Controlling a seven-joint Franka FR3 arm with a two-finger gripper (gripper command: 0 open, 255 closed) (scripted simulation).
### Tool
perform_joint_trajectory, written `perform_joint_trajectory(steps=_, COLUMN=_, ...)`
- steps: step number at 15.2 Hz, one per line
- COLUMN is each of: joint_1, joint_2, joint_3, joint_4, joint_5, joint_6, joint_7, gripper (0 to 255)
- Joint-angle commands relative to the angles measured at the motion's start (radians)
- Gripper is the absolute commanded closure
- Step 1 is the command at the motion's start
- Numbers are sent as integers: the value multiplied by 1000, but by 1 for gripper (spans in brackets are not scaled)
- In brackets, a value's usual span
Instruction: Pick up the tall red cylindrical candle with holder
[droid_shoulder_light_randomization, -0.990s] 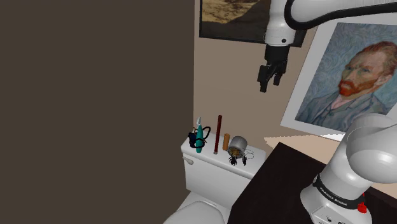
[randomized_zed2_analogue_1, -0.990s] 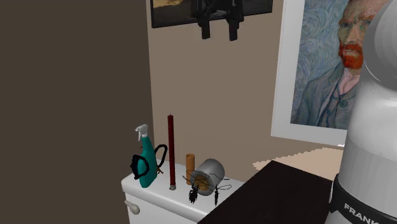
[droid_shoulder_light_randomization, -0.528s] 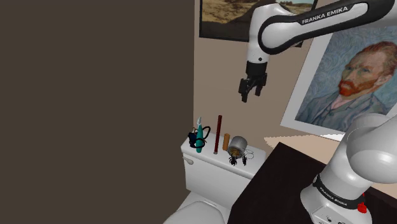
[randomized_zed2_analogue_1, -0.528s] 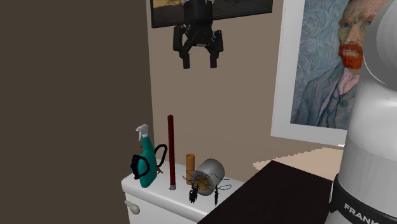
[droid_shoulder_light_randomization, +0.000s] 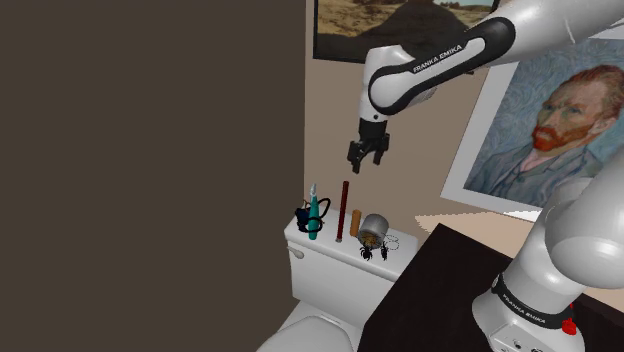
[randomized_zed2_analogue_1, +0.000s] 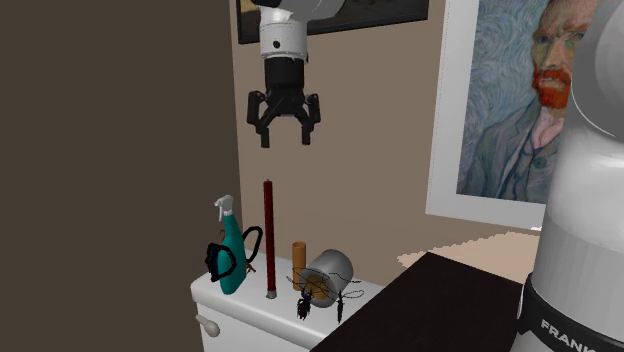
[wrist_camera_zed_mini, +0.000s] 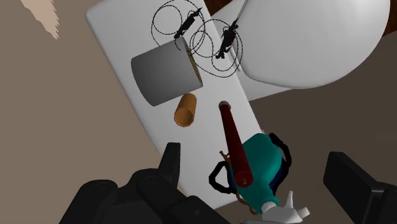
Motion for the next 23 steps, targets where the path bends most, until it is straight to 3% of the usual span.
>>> perform_joint_trajectory(steps=1, joint_1=1, joint_2=62, joint_3=-4, joint_4=18, joint_5=16, joint_6=52, joint_7=-8, gripper=0)
perform_joint_trajectory(steps=6, joint_1=5, joint_2=254, joint_3=-5, joint_4=114, joint_5=71, joint_6=164, joint_7=-29, gripper=0)
perform_joint_trajectory(steps=16, joint_1=2, joint_2=342, joint_3=0, joint_4=98, joint_5=94, joint_6=267, joint_7=-46, gripper=0)
perform_joint_trajectory(steps=17, joint_1=3, joint_2=343, joint_3=0, joint_4=99, joint_5=94, joint_6=268, joint_7=-44, gripper=255)
perform_joint_trajectory(steps=23, joint_1=3, joint_2=344, joint_3=0, joint_4=98, joint_5=94, joint_6=269, joint_7=-45, gripper=255)
